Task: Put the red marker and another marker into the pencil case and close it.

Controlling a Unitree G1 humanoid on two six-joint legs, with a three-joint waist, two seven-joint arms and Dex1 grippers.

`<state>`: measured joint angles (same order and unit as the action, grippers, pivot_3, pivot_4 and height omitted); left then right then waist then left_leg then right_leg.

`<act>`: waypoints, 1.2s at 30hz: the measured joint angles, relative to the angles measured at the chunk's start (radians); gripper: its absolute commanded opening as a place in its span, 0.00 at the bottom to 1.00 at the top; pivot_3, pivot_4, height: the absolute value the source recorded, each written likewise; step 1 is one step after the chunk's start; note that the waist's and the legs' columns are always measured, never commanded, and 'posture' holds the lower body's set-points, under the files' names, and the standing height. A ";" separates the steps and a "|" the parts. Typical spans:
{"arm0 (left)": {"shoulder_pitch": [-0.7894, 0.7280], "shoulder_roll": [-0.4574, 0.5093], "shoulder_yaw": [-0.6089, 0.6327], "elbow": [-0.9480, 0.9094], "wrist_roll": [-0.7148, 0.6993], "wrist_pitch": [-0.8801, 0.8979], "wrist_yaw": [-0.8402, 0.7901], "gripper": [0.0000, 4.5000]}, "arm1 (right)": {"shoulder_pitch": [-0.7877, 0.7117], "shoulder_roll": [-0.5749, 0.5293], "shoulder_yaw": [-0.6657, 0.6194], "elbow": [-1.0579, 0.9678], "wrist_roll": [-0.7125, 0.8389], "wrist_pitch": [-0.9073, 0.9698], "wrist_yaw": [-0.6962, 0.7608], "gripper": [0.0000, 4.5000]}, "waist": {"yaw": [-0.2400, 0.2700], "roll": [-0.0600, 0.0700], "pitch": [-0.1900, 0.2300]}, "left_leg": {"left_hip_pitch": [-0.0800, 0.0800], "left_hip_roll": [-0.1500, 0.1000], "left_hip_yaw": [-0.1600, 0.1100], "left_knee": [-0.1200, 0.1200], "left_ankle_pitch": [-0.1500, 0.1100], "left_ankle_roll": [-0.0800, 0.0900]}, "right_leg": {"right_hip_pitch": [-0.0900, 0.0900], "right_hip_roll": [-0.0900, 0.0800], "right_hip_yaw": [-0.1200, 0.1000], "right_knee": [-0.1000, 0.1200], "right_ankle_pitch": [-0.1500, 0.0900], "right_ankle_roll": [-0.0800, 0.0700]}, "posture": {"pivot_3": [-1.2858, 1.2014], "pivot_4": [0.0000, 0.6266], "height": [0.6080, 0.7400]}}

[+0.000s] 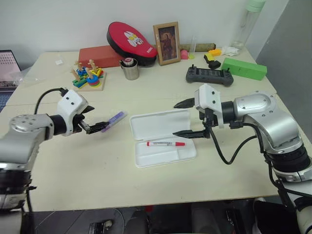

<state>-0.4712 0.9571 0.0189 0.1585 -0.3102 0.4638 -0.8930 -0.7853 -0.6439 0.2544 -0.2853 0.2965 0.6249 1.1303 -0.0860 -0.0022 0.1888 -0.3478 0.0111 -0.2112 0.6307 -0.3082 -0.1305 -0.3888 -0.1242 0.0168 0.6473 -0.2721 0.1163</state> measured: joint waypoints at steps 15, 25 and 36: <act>-0.239 -0.200 -0.132 0.467 0.200 -0.140 -0.027 0.96 | 0.000 -0.006 0.005 -0.004 -0.001 -0.001 -0.021 1.00 | -0.002 0.000 0.000 | 0.001 0.000 -0.001 0.002 0.000 0.000 | 0.001 0.000 -0.001 0.002 0.000 0.000 | 0.52 0.24 1.00; -0.296 -0.237 -0.129 0.564 0.230 -0.098 -0.017 0.52 | 0.022 -0.005 0.023 0.001 -0.021 -0.010 -0.039 1.00 | -0.005 0.000 -0.001 | 0.004 0.000 -0.002 0.011 0.002 0.001 | 0.001 0.001 0.001 0.017 0.000 0.001 | 0.52 0.24 1.00; -0.284 -0.239 -0.112 0.539 0.228 -0.053 -0.016 0.27 | 0.022 -0.005 0.023 0.001 -0.020 -0.010 -0.040 1.00 | -0.005 0.000 -0.001 | 0.004 0.000 -0.002 0.012 0.005 0.001 | 0.001 0.001 0.002 0.017 0.000 0.001 | 0.52 0.24 1.00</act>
<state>-0.7554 0.7176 -0.0932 0.6973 -0.0823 0.4107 -0.9093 -0.7637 -0.6492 0.2775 -0.2845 0.2763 0.6151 1.0908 -0.0911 -0.0024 0.1877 -0.3442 0.0110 -0.2133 0.6425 -0.3036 -0.1299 -0.3879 -0.1228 0.0185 0.6643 -0.2717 0.1176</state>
